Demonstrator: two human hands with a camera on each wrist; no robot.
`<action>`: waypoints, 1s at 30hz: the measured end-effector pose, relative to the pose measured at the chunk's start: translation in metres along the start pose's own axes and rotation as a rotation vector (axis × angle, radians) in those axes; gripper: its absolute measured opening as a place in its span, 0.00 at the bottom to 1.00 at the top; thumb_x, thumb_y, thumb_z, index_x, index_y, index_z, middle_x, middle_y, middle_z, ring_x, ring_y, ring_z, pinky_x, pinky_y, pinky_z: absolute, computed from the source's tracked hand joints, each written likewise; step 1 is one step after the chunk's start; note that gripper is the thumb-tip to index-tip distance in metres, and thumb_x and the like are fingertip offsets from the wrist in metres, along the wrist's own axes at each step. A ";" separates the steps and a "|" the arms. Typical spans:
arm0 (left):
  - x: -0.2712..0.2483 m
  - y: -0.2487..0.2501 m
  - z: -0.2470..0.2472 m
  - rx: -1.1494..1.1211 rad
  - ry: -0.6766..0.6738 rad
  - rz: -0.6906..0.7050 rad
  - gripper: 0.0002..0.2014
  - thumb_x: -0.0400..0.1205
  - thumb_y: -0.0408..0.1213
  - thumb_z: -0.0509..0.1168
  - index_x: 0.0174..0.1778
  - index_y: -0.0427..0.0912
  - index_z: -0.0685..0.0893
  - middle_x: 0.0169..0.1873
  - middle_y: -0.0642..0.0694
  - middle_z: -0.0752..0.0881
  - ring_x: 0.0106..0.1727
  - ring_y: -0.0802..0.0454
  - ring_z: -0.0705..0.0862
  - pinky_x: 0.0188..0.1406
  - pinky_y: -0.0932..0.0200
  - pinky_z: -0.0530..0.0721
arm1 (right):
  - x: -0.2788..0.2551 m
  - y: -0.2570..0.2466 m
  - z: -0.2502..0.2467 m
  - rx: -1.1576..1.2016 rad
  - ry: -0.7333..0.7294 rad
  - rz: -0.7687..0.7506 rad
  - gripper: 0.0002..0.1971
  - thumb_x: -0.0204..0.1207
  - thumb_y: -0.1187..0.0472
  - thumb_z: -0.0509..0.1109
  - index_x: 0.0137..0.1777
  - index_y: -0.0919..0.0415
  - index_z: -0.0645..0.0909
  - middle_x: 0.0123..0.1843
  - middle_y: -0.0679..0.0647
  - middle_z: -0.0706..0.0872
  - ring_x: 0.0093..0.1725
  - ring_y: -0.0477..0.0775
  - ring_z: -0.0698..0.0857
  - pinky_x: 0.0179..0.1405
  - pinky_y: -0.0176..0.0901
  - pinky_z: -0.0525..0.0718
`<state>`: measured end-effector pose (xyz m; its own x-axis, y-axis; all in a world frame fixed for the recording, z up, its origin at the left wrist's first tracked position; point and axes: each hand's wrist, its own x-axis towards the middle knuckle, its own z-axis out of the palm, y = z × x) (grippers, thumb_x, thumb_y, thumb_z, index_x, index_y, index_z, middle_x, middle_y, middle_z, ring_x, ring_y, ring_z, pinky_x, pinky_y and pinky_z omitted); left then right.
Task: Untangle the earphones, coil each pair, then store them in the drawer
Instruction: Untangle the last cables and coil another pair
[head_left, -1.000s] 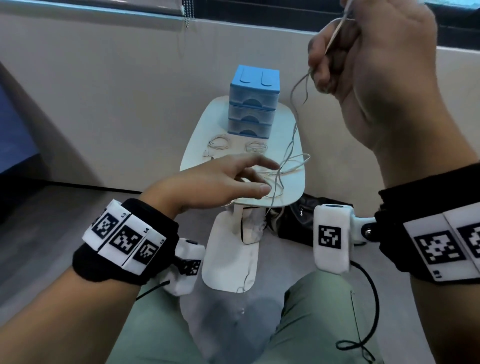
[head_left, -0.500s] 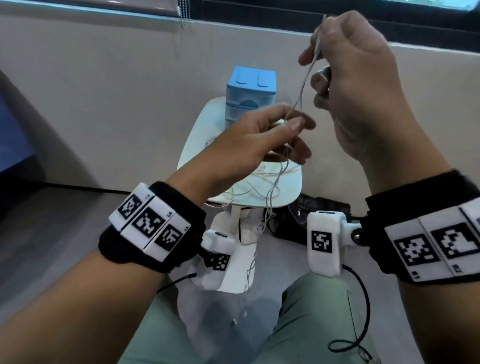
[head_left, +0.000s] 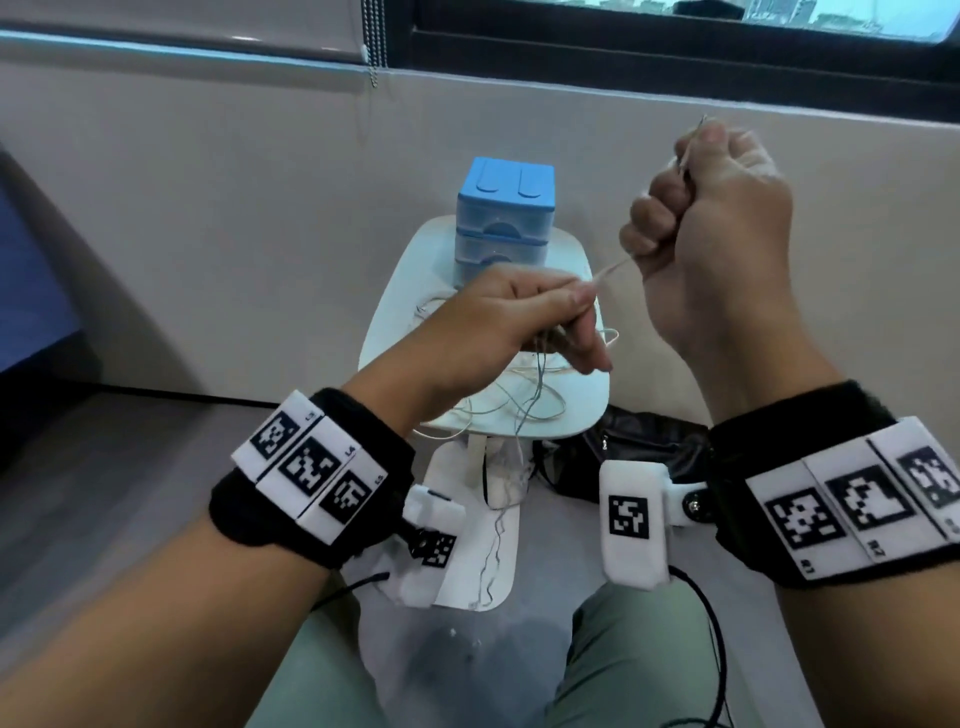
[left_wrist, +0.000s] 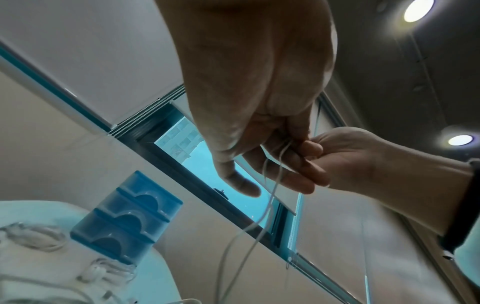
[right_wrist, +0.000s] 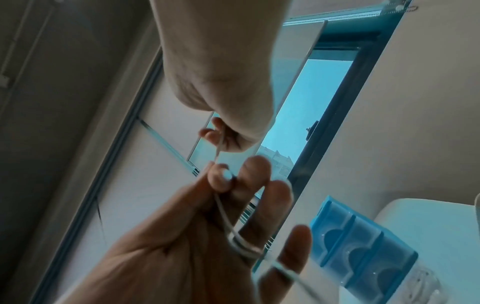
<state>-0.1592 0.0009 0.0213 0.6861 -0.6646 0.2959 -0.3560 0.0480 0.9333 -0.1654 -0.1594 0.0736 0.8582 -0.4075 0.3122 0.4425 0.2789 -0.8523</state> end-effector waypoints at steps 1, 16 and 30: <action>-0.003 -0.004 -0.001 -0.006 -0.007 -0.018 0.18 0.93 0.34 0.55 0.40 0.31 0.82 0.43 0.32 0.92 0.45 0.43 0.88 0.52 0.57 0.86 | 0.002 0.003 -0.002 -0.011 0.019 -0.005 0.12 0.94 0.59 0.51 0.49 0.59 0.70 0.26 0.48 0.67 0.25 0.46 0.65 0.24 0.39 0.65; -0.037 -0.030 -0.030 -0.157 -0.067 -0.194 0.19 0.89 0.40 0.61 0.32 0.40 0.85 0.40 0.36 0.92 0.46 0.47 0.89 0.56 0.58 0.82 | 0.052 0.040 -0.083 -0.407 0.459 -0.137 0.08 0.82 0.53 0.61 0.41 0.50 0.72 0.33 0.50 0.75 0.29 0.49 0.70 0.29 0.40 0.66; -0.035 -0.012 -0.040 -0.177 -0.006 -0.194 0.23 0.86 0.44 0.65 0.24 0.42 0.81 0.22 0.41 0.82 0.30 0.47 0.79 0.48 0.49 0.77 | -0.017 0.123 -0.185 -0.979 0.029 0.928 0.03 0.86 0.66 0.67 0.58 0.62 0.79 0.43 0.65 0.86 0.38 0.58 0.82 0.34 0.44 0.83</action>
<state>-0.1535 0.0531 0.0077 0.7268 -0.6785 0.1068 -0.1007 0.0486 0.9937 -0.1736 -0.2787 -0.1141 0.7255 -0.4304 -0.5370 -0.6704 -0.2656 -0.6928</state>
